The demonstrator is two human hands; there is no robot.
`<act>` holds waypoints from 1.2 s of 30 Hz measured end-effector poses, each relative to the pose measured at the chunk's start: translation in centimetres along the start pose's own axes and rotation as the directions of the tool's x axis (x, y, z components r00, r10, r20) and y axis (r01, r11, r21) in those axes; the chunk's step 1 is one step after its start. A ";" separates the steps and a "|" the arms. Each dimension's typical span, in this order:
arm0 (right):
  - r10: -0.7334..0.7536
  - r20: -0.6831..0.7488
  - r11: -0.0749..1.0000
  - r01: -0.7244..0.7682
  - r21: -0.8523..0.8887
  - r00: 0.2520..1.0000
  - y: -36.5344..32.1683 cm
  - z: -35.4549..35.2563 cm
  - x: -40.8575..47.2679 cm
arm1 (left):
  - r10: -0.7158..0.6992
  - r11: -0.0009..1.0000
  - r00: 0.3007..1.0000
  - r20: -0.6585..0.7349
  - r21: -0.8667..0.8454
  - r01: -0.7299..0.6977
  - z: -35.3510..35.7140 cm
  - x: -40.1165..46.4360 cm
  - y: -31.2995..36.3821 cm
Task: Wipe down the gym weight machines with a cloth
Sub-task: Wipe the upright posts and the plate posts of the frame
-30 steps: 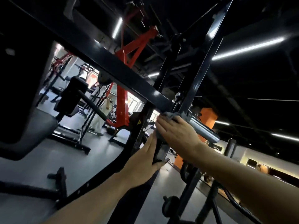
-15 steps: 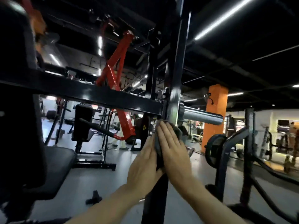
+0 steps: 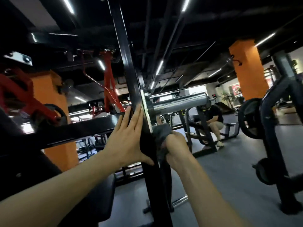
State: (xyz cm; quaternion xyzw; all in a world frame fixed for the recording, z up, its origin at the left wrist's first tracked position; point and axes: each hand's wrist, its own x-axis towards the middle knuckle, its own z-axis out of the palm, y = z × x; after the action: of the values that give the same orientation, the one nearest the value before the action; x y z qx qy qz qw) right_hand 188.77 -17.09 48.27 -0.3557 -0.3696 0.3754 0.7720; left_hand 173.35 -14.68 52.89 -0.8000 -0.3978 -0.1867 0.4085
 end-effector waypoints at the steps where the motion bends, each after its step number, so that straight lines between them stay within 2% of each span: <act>1: 0.073 -0.037 0.988 -0.067 0.137 0.997 -0.6 -0.5 0.8 | 0.006 1.000 1.000 0.008 -0.016 -0.006 0.1 -0.1 0.0; 2: 0.111 -0.044 0.971 -0.099 0.219 0.993 -1.2 -0.9 1.8 | 0.002 1.000 1.000 0.016 -0.011 -0.002 0.0 0.0 0.0; 4: 0.106 -0.020 0.976 -0.100 0.195 0.994 -1.7 -0.6 3.7 | -0.007 1.000 1.000 0.030 0.008 0.007 -0.2 0.1 0.3; 6: 0.030 0.141 0.999 -0.032 0.013 0.990 -2.0 0.2 4.2 | -0.023 0.999 0.998 0.059 0.035 0.021 -0.5 0.1 0.4; 9: 0.047 0.389 0.981 0.031 -0.192 0.920 -1.7 0.2 4.3 | -0.038 0.998 0.995 0.089 0.046 0.034 -0.7 0.3 0.7; 13: -0.057 0.492 0.894 0.264 -0.363 0.869 -1.9 -1.1 5.2 | -0.039 0.996 0.993 0.110 0.084 0.030 -0.3 0.3 0.5; 17: -0.145 0.528 0.812 0.405 -0.420 0.837 -2.4 -0.4 5.8 | -0.050 0.993 0.989 0.143 0.109 0.035 -0.7 0.6 0.6; 21: -0.274 0.493 0.605 0.547 -0.579 0.826 -1.8 0.0 2.7 | -0.069 0.994 0.981 0.180 0.100 0.051 -1.0 0.8 1.0; 24: -0.297 0.460 0.518 0.545 -0.659 0.837 -4.1 0.9 2.7 | -0.074 0.994 0.979 0.190 0.098 0.057 -1.3 0.8 0.9; 29: -0.244 0.495 0.528 0.542 -0.653 0.834 -3.7 0.0 3.1 | -0.044 0.995 0.988 0.149 0.100 0.029 -1.7 0.5 1.0; 32: -0.387 0.505 0.439 0.636 -0.635 0.772 -1.1 -0.2 1.4 | -0.026 0.995 0.992 0.124 0.102 0.013 -1.4 0.3 0.5; 36: -0.474 0.492 0.513 0.683 -0.519 0.730 1.9 -0.7 0.0 | 0.000 0.989 0.996 0.092 0.145 -0.013 -1.2 -0.2 1.0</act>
State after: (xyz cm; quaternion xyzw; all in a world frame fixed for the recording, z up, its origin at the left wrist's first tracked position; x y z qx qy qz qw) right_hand 188.73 -16.41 46.35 -0.4038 -0.6841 -0.0197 0.6071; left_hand 174.01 -16.06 52.96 -0.7772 -0.4261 -0.1188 0.4475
